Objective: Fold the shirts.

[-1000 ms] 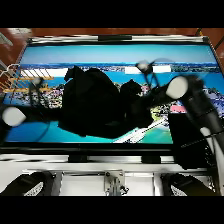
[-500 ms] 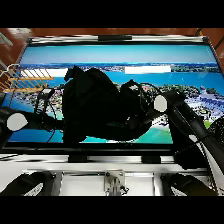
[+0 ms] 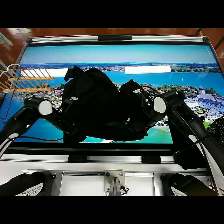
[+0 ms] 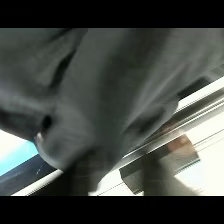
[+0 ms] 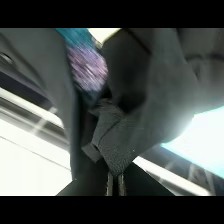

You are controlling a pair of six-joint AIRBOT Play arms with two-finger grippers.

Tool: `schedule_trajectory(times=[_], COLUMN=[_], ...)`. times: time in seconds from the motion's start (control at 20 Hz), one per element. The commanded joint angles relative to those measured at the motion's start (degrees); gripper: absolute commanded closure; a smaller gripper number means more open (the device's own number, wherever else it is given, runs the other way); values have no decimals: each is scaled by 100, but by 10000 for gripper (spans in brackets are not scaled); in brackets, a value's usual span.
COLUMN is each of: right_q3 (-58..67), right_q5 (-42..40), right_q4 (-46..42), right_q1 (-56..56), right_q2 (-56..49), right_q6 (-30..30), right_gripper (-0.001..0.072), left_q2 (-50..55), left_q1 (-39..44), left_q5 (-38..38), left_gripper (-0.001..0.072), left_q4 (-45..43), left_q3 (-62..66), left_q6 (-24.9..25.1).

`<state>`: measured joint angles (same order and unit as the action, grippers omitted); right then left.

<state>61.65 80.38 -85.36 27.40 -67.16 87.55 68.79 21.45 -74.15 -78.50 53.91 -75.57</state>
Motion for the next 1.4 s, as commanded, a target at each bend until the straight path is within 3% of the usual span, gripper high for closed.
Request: schedule_trajectory(times=[0.0,0.25,0.3,0.35,0.4,0.6,0.8,0.9,1.1,1.35], right_q3=[0,-348,-483,-542,-507,415,979,977,977,964], right_q5=[308,699,719,748,761,758,245,645,916,675], right_q4=[-227,479,487,597,752,894,791,708,-525,0], right_q1=[4,9,9,7,-44,-538,-804,-688,-586,-824], right_q2=[-2,-20,-17,-17,-17,-13,-278,-785,-1462,-1733], right_q6=[245,514,629,769,772,1080,1110,737,240,-129], right_gripper=[649,647,515,60,28,28,29,29,29,29], left_q2=[415,249,205,162,118,-46,-120,-131,-131,-127], left_q1=[0,0,-2,0,0,0,0,0,-2,0], left_q5=[173,522,564,610,629,623,616,575,175,197], left_gripper=[657,657,657,657,657,657,657,657,657,657], left_q4=[31,31,31,31,31,28,28,31,26,26], left_q3=[20,254,337,407,468,570,584,595,857,1261], left_q6=[282,-114,-205,-269,-273,-269,-271,-273,-271,-271])
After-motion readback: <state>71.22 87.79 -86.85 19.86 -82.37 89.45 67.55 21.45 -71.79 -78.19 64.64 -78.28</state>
